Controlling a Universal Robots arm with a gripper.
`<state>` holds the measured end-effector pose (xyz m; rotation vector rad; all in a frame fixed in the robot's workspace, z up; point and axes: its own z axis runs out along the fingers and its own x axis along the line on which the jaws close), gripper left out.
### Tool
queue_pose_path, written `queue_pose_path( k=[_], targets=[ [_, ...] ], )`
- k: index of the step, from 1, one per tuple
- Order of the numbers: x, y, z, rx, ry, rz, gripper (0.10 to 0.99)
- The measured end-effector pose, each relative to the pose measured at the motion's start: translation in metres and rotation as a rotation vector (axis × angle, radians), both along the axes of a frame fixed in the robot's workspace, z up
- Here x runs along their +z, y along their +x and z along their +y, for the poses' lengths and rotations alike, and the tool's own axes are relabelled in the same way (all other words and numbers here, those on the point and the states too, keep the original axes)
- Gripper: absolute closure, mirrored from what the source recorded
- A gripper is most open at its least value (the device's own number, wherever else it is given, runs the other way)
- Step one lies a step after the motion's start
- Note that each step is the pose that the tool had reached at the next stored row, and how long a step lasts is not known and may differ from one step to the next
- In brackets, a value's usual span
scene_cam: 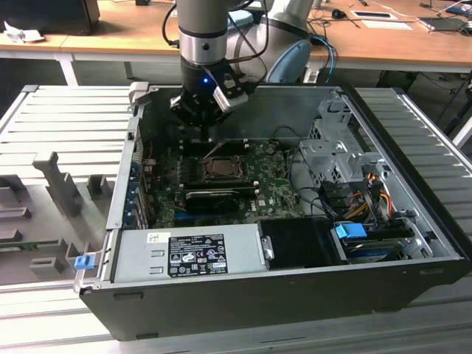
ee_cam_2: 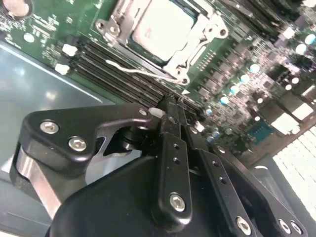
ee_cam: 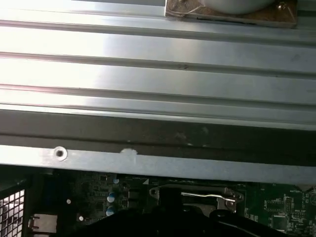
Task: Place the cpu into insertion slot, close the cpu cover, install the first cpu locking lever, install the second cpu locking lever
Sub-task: 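Install the first cpu locking lever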
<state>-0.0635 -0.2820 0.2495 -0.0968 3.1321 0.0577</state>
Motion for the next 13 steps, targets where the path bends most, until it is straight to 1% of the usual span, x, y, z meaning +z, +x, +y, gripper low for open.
queue_pose_path(
  k=[1,2,3,4,10,11,13],
  targets=[
    [-0.0020,0.0073,0.0000,-0.002,0.002,-0.0002,0.980],
    [-0.0031,0.0113,0.0001,-0.003,0.032,0.0001,0.980],
    [-0.0038,0.0127,0.0001,-0.003,0.039,0.0001,0.980],
    [-0.0062,0.0145,0.0001,-0.004,0.043,-0.0002,0.980],
    [-0.0201,0.0202,0.0001,-0.006,0.043,-0.0001,0.980],
    [-0.0211,0.0221,0.0000,-0.006,0.043,0.0001,0.980],
    [-0.0216,0.0226,0.0000,-0.006,0.043,0.0001,0.980]
  ],
)
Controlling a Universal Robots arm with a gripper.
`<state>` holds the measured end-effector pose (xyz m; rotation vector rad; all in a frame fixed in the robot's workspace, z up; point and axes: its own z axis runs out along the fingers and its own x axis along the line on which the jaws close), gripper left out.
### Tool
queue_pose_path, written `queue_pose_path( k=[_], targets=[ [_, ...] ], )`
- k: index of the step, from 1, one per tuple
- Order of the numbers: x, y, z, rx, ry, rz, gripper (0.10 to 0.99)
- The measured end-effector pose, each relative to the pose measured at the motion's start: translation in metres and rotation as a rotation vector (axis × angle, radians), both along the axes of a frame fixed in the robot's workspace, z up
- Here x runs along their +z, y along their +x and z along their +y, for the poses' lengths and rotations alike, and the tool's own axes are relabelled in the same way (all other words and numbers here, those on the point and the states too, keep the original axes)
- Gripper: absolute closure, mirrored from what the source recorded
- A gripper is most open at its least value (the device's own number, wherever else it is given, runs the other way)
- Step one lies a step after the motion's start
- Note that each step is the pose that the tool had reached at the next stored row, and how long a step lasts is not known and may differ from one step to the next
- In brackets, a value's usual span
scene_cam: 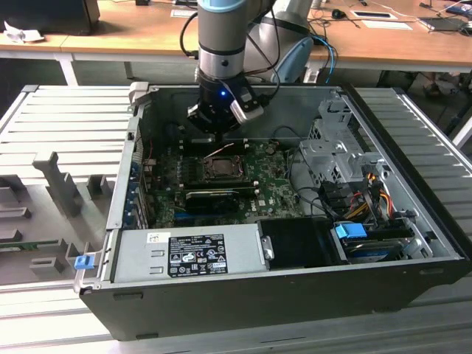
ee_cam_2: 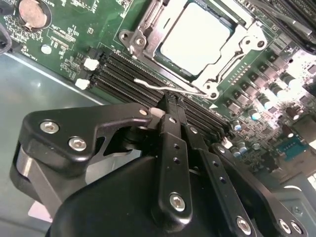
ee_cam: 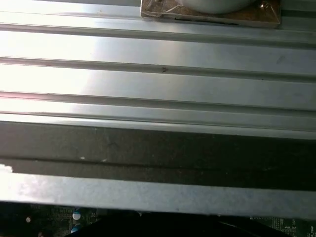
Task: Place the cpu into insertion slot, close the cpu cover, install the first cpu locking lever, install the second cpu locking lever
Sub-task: 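Install the first cpu locking lever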
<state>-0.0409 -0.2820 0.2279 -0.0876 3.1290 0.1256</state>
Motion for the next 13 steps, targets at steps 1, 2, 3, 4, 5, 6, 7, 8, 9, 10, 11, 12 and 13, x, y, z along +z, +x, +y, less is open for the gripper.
queue_pose_path(
  k=[1,2,3,4,5,6,7,8,9,10,11,12,13],
  targets=[
    [-0.0003,0.0004,0.0000,0.002,0.000,0.0000,0.980],
    [-0.0003,0.0006,0.0000,0.003,0.000,0.0001,0.980],
    [-0.0008,0.0029,0.0000,0.004,0.000,-0.0001,0.980],
    [-0.0011,0.0051,0.0000,0.004,0.000,-0.0001,0.980],
    [-0.0018,0.0078,0.0000,0.004,0.000,0.0000,0.980],
    [-0.0030,0.0097,0.0000,0.005,0.000,0.0000,0.980],
    [-0.0049,0.0122,0.0000,0.004,0.000,0.0000,0.980],
    [-0.0066,0.0147,0.0000,0.004,0.000,-0.0001,0.980],
    [-0.0076,0.0162,0.0000,0.004,0.000,0.0000,0.980],
    [-0.0099,0.0199,0.0000,0.004,0.000,0.0000,0.980],
    [-0.0111,0.0213,0.0000,0.004,0.000,0.0000,0.980],
    [-0.0117,0.0219,0.0000,0.004,0.000,0.0000,0.980],
    [-0.0126,0.0226,0.0000,0.004,0.000,0.0000,0.980]
  ],
)
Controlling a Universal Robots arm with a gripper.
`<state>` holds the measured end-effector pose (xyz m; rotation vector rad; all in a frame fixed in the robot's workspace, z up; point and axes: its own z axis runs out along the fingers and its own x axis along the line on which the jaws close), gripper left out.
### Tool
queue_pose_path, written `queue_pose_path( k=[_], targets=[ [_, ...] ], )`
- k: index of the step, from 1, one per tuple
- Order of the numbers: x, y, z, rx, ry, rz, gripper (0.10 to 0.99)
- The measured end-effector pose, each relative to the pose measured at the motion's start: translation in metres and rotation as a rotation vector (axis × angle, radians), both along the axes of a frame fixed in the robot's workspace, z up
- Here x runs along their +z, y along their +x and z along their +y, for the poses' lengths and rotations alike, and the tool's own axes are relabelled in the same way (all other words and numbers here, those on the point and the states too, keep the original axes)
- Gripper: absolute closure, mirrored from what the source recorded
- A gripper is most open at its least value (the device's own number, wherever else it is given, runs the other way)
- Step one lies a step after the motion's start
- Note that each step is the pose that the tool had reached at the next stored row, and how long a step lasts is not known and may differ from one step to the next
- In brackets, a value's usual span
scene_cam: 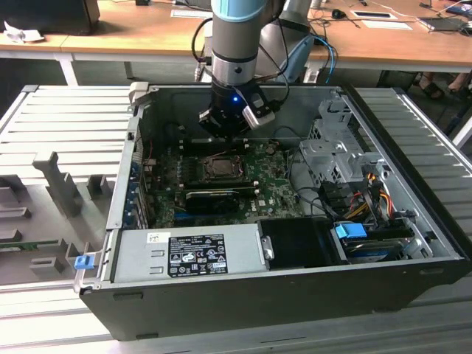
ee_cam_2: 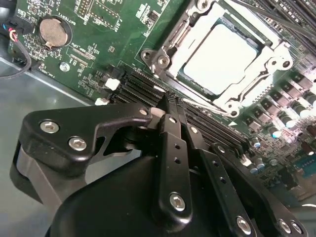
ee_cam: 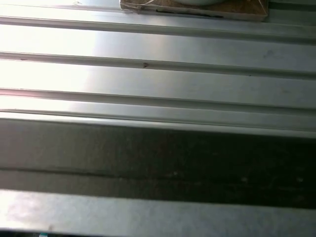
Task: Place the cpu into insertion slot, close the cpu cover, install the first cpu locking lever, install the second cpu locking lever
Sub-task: 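Install the first cpu locking lever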
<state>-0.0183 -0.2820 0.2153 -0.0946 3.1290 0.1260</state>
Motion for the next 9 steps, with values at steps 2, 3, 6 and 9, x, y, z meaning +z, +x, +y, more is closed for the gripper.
queue_pose_path(
  k=[2,3,6,9],
  targets=[
    [-0.0026,0.0011,0.0000,0.000,0.000,0.0000,0.980],
    [-0.0054,0.0014,-0.0001,0.000,0.000,-0.0001,0.980],
    [-0.0104,0.0024,-0.0005,0.000,0.000,0.0000,0.980],
    [-0.0134,0.0027,-0.0015,0.000,0.001,-0.0002,0.980]
  ],
)
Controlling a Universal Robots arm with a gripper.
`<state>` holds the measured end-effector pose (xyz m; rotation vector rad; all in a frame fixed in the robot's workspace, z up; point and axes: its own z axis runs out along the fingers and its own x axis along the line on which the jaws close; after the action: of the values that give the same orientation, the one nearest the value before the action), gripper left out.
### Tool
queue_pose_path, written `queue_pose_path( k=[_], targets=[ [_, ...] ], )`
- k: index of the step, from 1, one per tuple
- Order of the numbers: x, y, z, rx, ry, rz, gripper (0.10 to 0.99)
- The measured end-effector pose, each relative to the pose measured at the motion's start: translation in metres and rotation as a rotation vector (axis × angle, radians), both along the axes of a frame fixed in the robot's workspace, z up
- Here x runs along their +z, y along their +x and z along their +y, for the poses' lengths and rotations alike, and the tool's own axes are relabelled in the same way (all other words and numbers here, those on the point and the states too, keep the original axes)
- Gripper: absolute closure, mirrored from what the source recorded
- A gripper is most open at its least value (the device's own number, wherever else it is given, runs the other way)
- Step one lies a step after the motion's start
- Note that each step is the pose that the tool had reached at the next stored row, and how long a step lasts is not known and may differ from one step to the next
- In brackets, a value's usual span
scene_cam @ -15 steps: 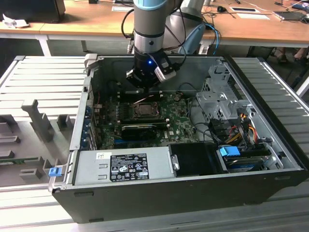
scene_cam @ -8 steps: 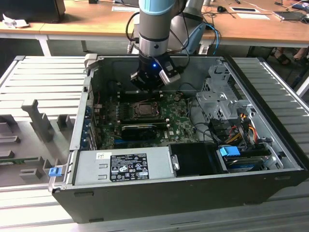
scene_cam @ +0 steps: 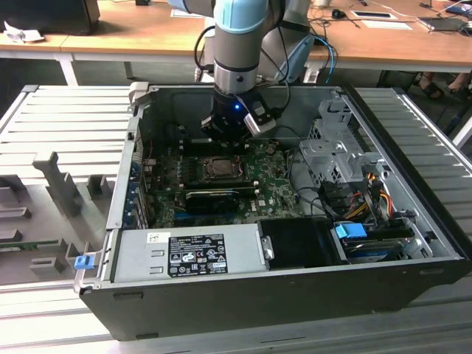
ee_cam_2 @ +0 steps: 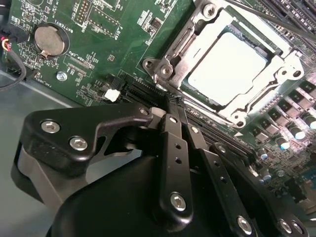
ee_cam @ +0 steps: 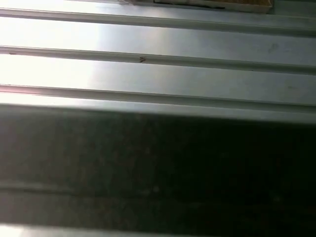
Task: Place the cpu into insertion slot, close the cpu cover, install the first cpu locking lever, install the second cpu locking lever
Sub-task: 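Install the first cpu locking lever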
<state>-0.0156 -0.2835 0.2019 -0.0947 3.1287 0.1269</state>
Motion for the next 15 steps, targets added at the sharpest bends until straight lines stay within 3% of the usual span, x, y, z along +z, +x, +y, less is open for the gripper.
queue_pose_path(
  k=[5,7,11,15],
  targets=[
    [-0.0021,0.0000,-0.0012,0.000,0.004,0.0008,0.980],
    [-0.0014,0.0002,-0.0007,0.000,0.037,-0.0004,0.980],
    [0.0152,0.0001,-0.0009,0.000,0.036,0.0002,0.980],
    [0.0176,0.0011,-0.0021,-0.005,0.035,0.0010,0.980]
  ],
)
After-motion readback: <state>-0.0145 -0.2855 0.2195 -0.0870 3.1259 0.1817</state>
